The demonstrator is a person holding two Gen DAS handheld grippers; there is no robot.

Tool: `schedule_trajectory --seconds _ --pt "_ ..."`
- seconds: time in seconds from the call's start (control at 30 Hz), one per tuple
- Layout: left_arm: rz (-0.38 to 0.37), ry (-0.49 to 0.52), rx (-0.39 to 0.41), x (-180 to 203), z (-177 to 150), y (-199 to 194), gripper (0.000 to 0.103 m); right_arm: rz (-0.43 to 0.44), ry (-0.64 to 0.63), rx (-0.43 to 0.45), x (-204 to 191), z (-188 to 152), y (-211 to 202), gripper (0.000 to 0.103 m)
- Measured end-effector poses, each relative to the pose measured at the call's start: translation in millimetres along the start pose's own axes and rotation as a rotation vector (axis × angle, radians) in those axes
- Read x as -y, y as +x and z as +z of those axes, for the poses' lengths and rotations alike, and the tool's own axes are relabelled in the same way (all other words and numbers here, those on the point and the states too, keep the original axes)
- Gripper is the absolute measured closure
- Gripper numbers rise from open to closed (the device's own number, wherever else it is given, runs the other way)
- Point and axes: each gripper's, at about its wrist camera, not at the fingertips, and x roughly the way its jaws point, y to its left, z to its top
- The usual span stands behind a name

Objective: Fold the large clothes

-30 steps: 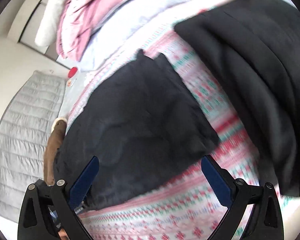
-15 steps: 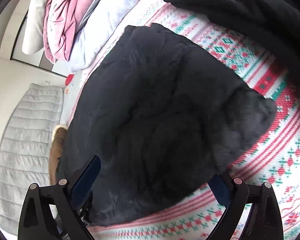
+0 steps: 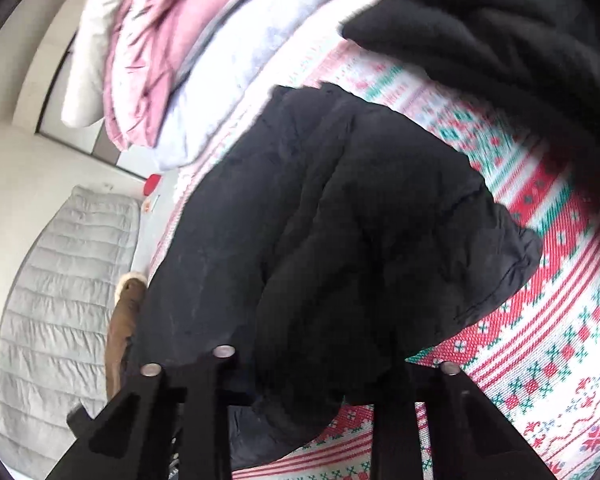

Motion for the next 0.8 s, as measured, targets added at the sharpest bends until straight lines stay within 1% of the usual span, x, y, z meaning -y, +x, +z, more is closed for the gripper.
schedule_trajectory --seconds 0.07,0.13,0.2,0.27,0.3,0.37,0.43,0.5,0.57,0.63,0.67,0.7,0.73,0.77,0.8 --pt "-0.025 -0.012 0.004 -4.1 3.4 -4.0 0.0 -0.027 -0.06 0.032 -9.9 -2.6 -8.5 0.085" --pt "-0.053 -0.041 0.049 -13.0 9.3 -15.3 0.0 -0.059 -0.163 0.092 -30.0 -6.0 -20.1 0.087" --pt "-0.038 -0.05 0.09 -19.7 15.4 -24.3 0.0 -0.062 -0.236 0.141 -45.5 -7.9 -30.3 0.088" --pt "-0.001 -0.044 0.113 -23.1 20.2 -28.0 0.0 -0.065 -0.297 0.193 -59.4 -7.9 -41.1 0.088" --pt "0.017 -0.038 0.115 -24.2 21.6 -27.3 0.0 -0.074 -0.319 0.216 -64.4 -7.9 -45.3 0.089" --pt "0.019 -0.024 0.089 -24.4 21.7 -23.6 0.0 -0.109 -0.356 0.263 -70.7 -8.5 -53.5 0.089" --pt "-0.033 -0.016 0.073 -20.3 15.7 -26.1 0.0 -0.153 -0.373 0.312 -72.0 -6.1 -61.2 0.089" --pt "-0.094 0.029 0.077 -8.1 7.2 -33.7 0.0 -0.174 -0.381 0.338 -71.7 -3.5 -65.6 0.089" --pt "-0.127 0.13 0.079 16.4 -4.3 -38.5 0.0 -0.18 -0.389 0.341 -73.0 -3.8 -65.7 0.089" --pt "-0.111 0.22 0.082 36.1 -13.5 -40.0 0.0 -0.18 -0.398 0.335 -72.2 -4.8 -66.0 0.089" --pt "-0.082 0.27 0.091 45.4 -18.6 -40.0 0.0 -0.179 -0.394 0.331 -75.2 -2.1 -62.0 0.089" --pt "-0.038 0.317 0.095 53.4 -23.3 -37.3 0.0 -0.17 -0.387 0.322 -74.2 -1.7 -61.3 0.089" --pt "-0.016 0.331 0.083 55.9 -25.3 -32.5 0.0 -0.165 -0.382 0.314 -73.3 -4.0 -62.6 0.089" --pt "-0.018 0.319 0.06 55.5 -25.8 -27.0 0.0 -0.164 -0.38 0.311 -70.9 -5.0 -62.9 0.089" --pt "-0.039 0.285 0.031 51.5 -24.7 -20.0 0.0 -0.168 -0.384 0.309 -72.4 -6.6 -61.5 0.089"
